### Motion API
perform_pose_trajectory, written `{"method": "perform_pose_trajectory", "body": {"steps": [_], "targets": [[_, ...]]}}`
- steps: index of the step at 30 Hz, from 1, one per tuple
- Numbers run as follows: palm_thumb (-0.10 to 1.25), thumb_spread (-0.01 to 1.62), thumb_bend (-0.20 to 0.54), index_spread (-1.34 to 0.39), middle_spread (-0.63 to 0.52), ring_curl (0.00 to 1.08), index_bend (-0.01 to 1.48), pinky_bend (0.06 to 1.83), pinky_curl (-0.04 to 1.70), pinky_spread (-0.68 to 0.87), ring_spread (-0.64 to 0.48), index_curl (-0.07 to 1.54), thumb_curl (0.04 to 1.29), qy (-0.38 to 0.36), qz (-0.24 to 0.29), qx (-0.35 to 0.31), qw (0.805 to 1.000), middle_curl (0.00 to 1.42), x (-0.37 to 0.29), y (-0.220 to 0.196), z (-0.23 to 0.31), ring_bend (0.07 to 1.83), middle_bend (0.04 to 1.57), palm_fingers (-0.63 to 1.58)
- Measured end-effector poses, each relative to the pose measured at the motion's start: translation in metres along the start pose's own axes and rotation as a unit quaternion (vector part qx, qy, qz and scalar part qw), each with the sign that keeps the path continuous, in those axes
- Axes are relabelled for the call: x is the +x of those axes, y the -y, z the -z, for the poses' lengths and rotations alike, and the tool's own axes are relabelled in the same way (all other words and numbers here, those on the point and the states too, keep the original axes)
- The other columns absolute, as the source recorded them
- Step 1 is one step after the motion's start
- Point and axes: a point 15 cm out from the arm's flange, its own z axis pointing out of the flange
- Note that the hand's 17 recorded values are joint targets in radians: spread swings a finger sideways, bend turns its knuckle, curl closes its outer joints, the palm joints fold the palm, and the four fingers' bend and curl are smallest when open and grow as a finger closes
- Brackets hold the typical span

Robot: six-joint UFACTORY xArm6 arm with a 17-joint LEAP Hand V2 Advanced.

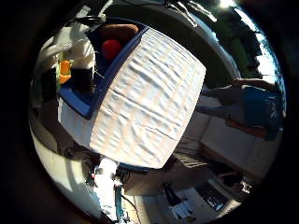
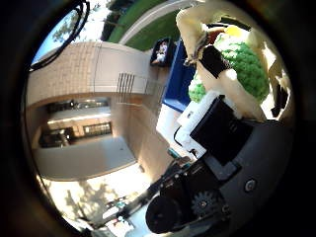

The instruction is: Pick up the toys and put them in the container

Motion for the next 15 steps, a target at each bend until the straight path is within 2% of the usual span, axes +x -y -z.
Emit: {"method": "perform_pose_trajectory", "body": {"steps": [3, 5, 6, 7, 8, 9, 12, 15], "targets": [[0.89, 1.17, -0.026, -1.01, -0.23, 0.81, 0.60, 1.60, 0.74, 0.15, -0.08, 1.11, 0.67, 0.002, 0.000, 0.003, 1.000, 1.07, -0.009, 0.032, -0.032, 1.57, 1.28, 0.66], [0.86, 1.18, -0.036, -0.97, -0.20, 0.75, 0.58, 1.54, 0.71, 0.19, -0.03, 1.11, 0.64, 0.005, -0.001, -0.010, 1.000, 1.00, -0.011, 0.043, -0.051, 1.44, 1.19, 0.65], [0.82, 1.18, -0.044, -0.88, -0.17, 0.73, 0.49, 1.51, 0.72, 0.23, 0.02, 1.09, 0.62, 0.005, 0.003, -0.018, 1.000, 0.92, -0.014, 0.048, -0.060, 1.31, 0.94, 0.21], [0.81, 1.18, -0.045, -0.85, -0.15, 0.73, 0.48, 1.48, 0.73, 0.25, 0.05, 1.08, 0.61, 0.006, 0.007, -0.026, 1.000, 0.89, -0.017, 0.053, -0.067, 1.26, 0.86, 0.04], [0.80, 1.18, -0.042, -0.80, -0.11, 0.66, 0.48, 1.38, 0.70, 0.29, 0.10, 1.05, 0.59, 0.006, 0.011, -0.036, 0.999, 0.80, -0.020, 0.056, -0.075, 1.08, 0.70, -0.25], [0.79, 1.18, -0.037, -0.75, -0.06, 0.58, 0.43, 1.31, 0.65, 0.32, 0.15, 1.01, 0.58, 0.009, 0.013, -0.050, 0.999, 0.73, -0.022, 0.054, -0.081, 0.90, 0.58, -0.33], [0.78, 1.17, -0.031, -0.65, 0.00, 0.44, 0.28, 1.16, 0.54, 0.38, 0.22, 0.88, 0.55, 0.019, 0.018, -0.086, 0.996, 0.59, -0.027, 0.049, -0.096, 0.68, 0.36, -0.29], [0.78, 1.17, -0.027, -0.58, 0.03, 0.36, 0.13, 1.03, 0.46, 0.43, 0.27, 0.74, 0.53, 0.018, 0.028, -0.086, 0.996, 0.50, -0.033, 0.053, -0.095, 0.54, 0.19, -0.23]]}}
